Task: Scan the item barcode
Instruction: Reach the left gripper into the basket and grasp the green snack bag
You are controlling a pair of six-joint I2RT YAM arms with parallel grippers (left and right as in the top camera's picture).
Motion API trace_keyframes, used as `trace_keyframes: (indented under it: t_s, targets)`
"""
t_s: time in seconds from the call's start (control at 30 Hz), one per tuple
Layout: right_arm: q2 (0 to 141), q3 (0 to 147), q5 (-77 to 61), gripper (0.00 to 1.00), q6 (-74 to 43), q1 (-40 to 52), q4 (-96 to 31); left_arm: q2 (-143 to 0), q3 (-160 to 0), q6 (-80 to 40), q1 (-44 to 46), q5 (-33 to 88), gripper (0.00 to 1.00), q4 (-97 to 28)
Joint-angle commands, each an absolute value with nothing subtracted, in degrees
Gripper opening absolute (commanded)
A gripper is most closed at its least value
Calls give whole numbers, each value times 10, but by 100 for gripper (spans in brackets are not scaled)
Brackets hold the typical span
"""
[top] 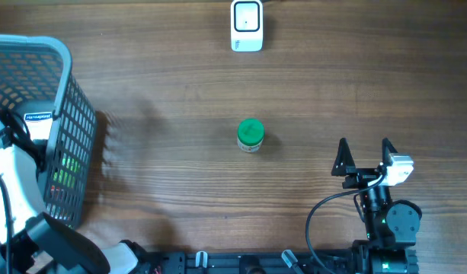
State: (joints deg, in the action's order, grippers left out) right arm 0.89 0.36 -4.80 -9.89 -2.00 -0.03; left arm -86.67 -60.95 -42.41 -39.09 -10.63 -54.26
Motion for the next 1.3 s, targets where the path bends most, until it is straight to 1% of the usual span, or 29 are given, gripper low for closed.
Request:
trace_keyframes:
  t_s: [0.0,0.3,0.43,0.53,0.7,0.77,0.97,1.13,1.27]
  targets:
    - [6,3,-40,100,-106,-17,1,-937,-584,-413,-402,-141,100,-521]
    - [6,3,-40,100,-106,-17,1,-1002,-584,-413,-439,-148,100,-496]
    - [6,3,-40,100,-106,-17,1,-1053,-585,-413,-443,-126,100,-486]
    - [6,3,-40,100,-106,-17,1,-1051,-596,-411,-443,-98,100,-509]
    - [6,3,-40,100,-106,-17,1,-1014,-701,-411,-443,-83,100,-588]
    - [6,3,-40,100,-106,-17,1,-998,-791,-411,-443,-79,100,-635]
    - [6,3,-40,100,-106,-17,1,-996,-954,-407,-443,-73,100,-737]
    - [6,3,-40,100,-106,-17,1,-998,-975,-429,-459,-74,100,-743]
    - [6,3,-40,100,-106,-17,1,-1002,-973,-446,-494,-83,100,-742]
